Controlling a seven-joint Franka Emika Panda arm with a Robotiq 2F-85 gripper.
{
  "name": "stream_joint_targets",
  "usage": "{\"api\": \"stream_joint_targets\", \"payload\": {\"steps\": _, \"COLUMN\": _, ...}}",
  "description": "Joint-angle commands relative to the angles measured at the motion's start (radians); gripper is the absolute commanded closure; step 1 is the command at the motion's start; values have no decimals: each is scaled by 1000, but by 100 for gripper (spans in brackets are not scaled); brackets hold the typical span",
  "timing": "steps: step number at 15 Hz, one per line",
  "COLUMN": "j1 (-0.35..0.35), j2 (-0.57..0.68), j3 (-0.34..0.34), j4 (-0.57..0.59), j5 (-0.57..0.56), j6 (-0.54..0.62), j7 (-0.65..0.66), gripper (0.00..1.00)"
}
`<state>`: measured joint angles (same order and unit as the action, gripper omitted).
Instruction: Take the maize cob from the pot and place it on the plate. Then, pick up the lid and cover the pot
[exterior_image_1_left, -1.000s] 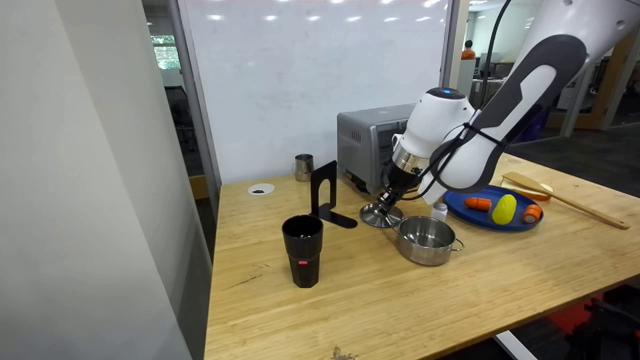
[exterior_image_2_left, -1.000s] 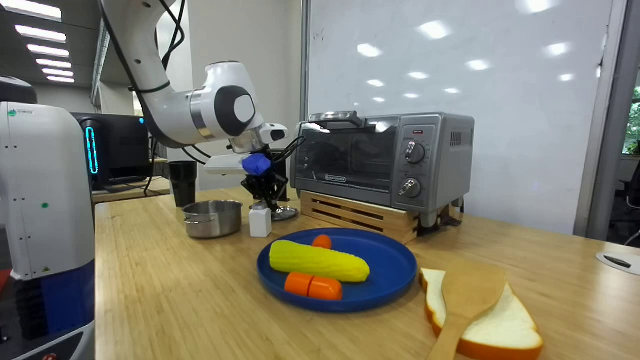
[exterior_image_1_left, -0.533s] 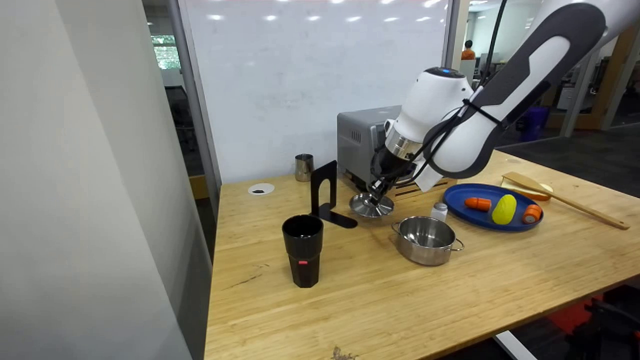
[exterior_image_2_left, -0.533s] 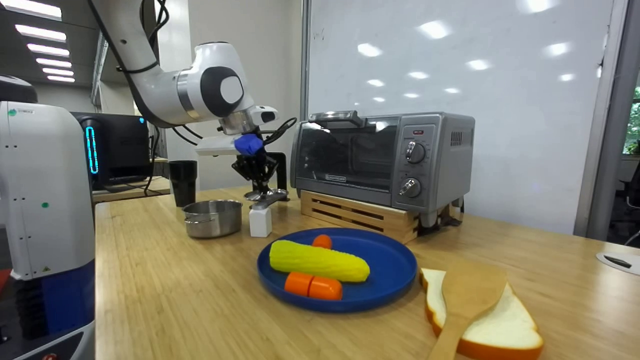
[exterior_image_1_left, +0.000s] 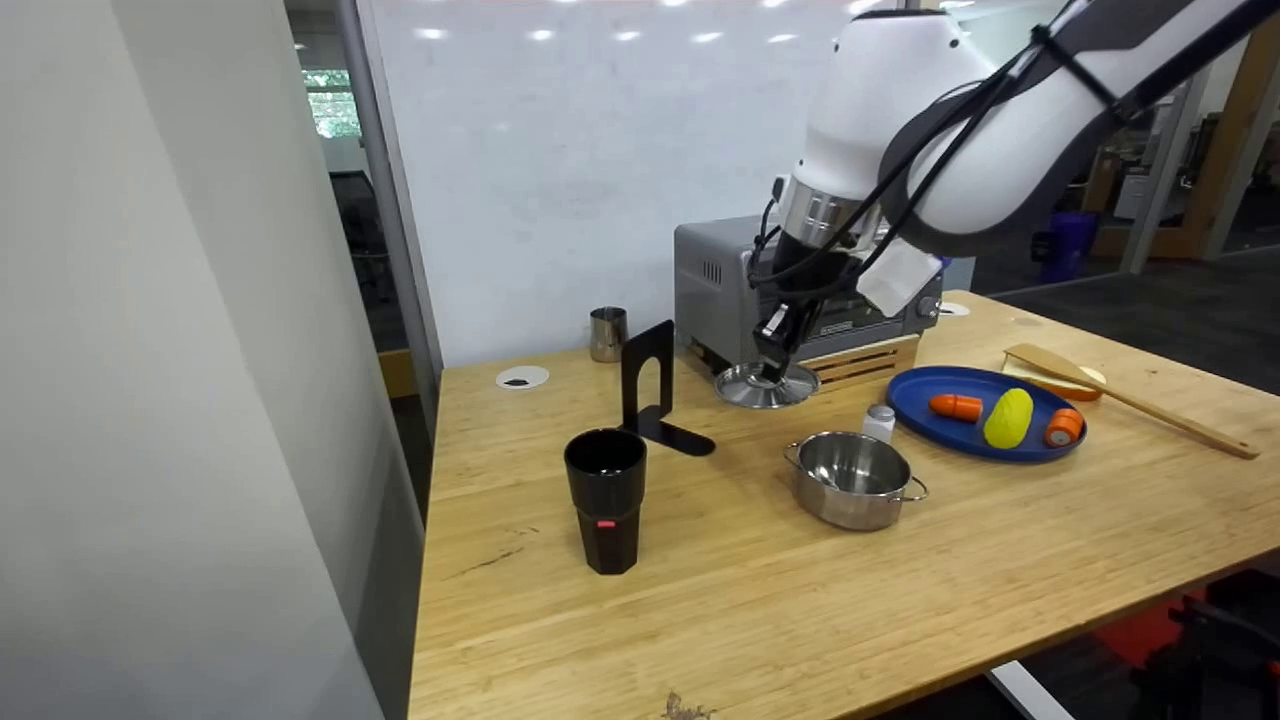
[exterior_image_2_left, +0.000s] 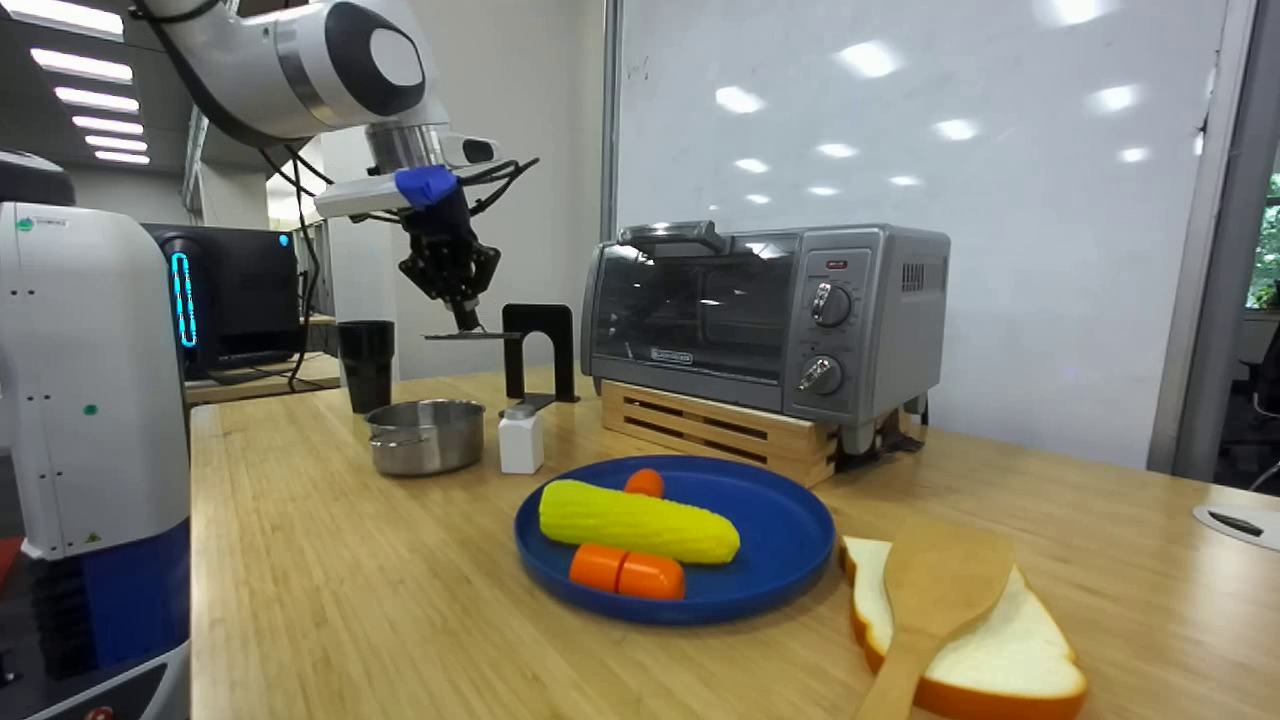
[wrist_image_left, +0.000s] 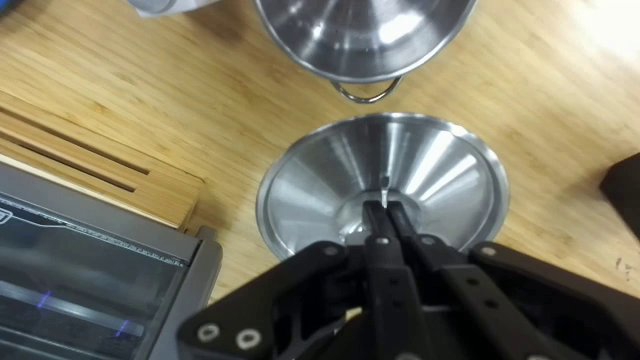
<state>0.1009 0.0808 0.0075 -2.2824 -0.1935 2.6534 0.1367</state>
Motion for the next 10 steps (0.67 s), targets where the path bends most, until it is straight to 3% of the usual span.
{"api": "stream_joint_targets", "payload": {"steps": 1, "j1": -1, "j2": -104, "j3": 27, "j4": -98, "j5": 0, "j6": -15, "j7": 15, "gripper": 99}}
{"api": "stream_joint_targets", "payload": {"steps": 10, "j1": -25, "j2": -143, "j3": 42, "j4": -279, "j5": -100, "j6": 122, "j7": 148, "gripper": 99}}
